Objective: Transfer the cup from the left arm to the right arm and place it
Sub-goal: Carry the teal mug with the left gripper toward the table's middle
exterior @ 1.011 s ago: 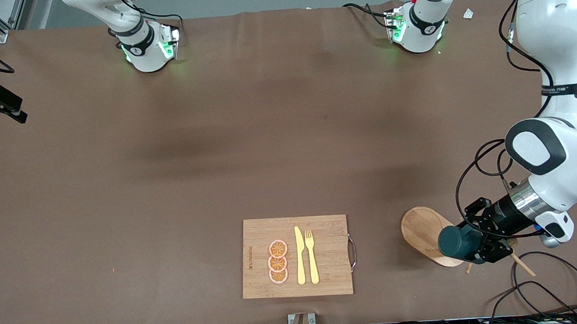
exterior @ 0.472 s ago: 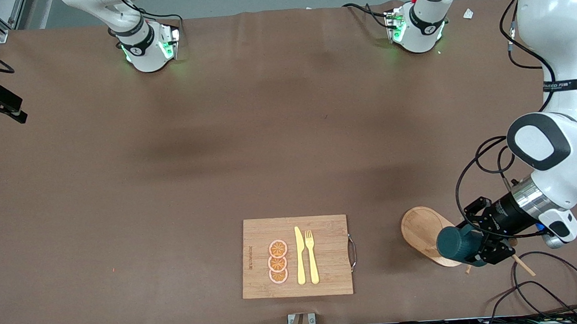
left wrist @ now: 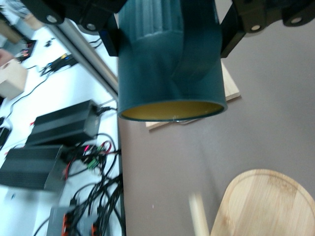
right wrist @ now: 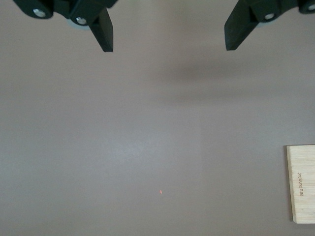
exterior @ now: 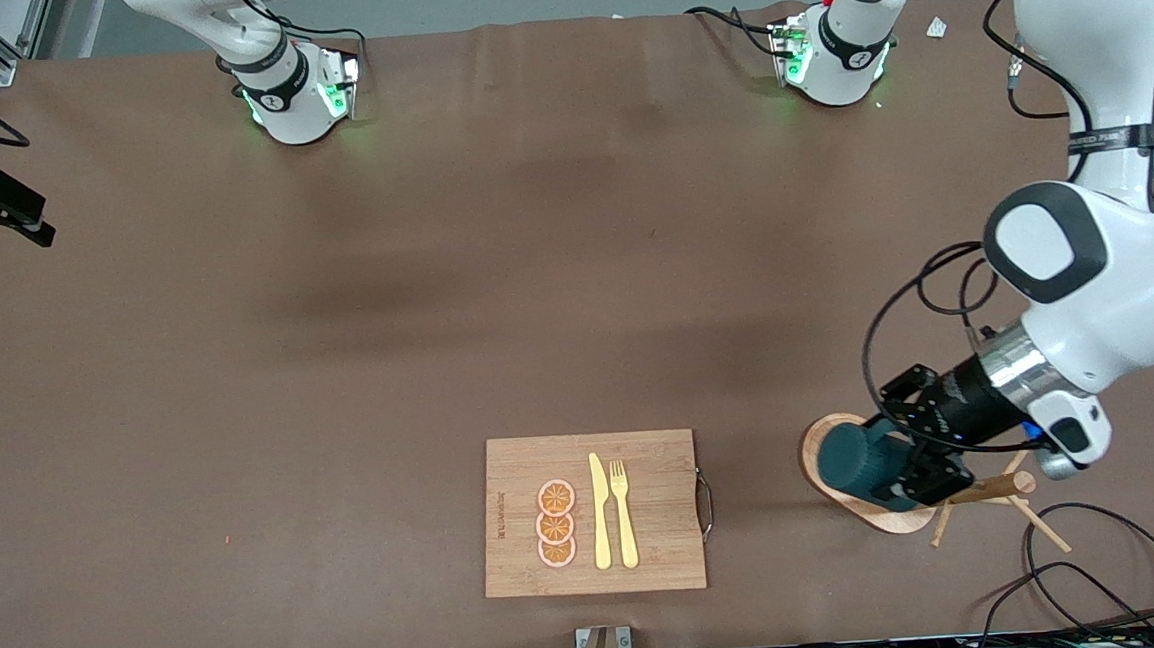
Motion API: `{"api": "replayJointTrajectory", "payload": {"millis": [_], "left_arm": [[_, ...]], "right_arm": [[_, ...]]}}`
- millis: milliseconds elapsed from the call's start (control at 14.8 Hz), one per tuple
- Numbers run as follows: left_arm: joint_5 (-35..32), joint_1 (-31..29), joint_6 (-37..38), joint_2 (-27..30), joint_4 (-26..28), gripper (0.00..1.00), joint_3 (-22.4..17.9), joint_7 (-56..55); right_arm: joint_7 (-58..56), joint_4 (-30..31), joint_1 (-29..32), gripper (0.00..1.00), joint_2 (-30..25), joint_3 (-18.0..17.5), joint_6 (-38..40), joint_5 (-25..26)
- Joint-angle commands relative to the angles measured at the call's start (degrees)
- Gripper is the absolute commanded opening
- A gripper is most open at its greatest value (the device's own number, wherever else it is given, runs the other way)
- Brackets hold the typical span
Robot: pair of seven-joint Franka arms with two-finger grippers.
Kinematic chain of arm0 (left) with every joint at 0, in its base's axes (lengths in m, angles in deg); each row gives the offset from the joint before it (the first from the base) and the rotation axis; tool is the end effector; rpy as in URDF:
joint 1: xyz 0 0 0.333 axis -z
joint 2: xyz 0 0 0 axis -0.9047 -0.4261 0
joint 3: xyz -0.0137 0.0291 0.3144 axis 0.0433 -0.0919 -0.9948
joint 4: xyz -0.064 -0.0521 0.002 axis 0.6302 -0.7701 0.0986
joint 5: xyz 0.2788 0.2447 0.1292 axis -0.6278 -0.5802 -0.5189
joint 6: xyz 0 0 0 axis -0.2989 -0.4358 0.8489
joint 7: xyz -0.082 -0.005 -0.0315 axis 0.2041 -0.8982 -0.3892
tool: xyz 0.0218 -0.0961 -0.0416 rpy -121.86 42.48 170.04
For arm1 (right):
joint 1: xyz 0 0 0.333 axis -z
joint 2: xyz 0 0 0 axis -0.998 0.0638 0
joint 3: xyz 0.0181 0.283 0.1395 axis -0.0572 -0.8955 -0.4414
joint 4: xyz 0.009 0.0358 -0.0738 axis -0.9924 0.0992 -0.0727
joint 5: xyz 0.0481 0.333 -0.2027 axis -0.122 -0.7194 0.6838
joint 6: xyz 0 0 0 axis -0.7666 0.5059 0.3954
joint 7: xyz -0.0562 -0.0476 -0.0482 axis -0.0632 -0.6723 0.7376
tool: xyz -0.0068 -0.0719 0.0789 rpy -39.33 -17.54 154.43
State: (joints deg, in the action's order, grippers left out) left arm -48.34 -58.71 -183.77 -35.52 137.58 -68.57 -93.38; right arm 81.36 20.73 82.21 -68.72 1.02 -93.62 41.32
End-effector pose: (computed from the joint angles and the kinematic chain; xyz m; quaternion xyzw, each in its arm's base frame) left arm 0.7187 -0.1643 0.4480 0.7735 0.5613 -0.0313 0.2927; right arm 0.5244 -0.0220 0.6657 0.9993 -0.0207 0.0254 0.0203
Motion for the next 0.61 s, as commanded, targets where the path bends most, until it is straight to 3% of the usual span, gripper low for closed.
{"api": "replayJointTrajectory", "payload": {"millis": [0, 270, 539], "left_arm": [[-7.80, 5.43, 0.20, 2.00, 1.41, 0.74, -0.39, -5.97], [-18.78, 14.65, 0.12, 1.48, 1.23, 0.72, -0.48, -11.87], [-37.23, 24.93, -0.50, -1.24, 1.14, 0.71, -0.39, -20.74]], "right_arm": [[-0.25, 1.82, 0.18, 1.00, -1.32, -0.22, -0.80, 0.55], [-0.25, 1.91, 0.44, 1.00, -1.32, -0.22, -0.89, 0.55], [-0.25, 1.91, 0.44, 1.00, -1.32, -0.22, -0.89, 0.55]]}}
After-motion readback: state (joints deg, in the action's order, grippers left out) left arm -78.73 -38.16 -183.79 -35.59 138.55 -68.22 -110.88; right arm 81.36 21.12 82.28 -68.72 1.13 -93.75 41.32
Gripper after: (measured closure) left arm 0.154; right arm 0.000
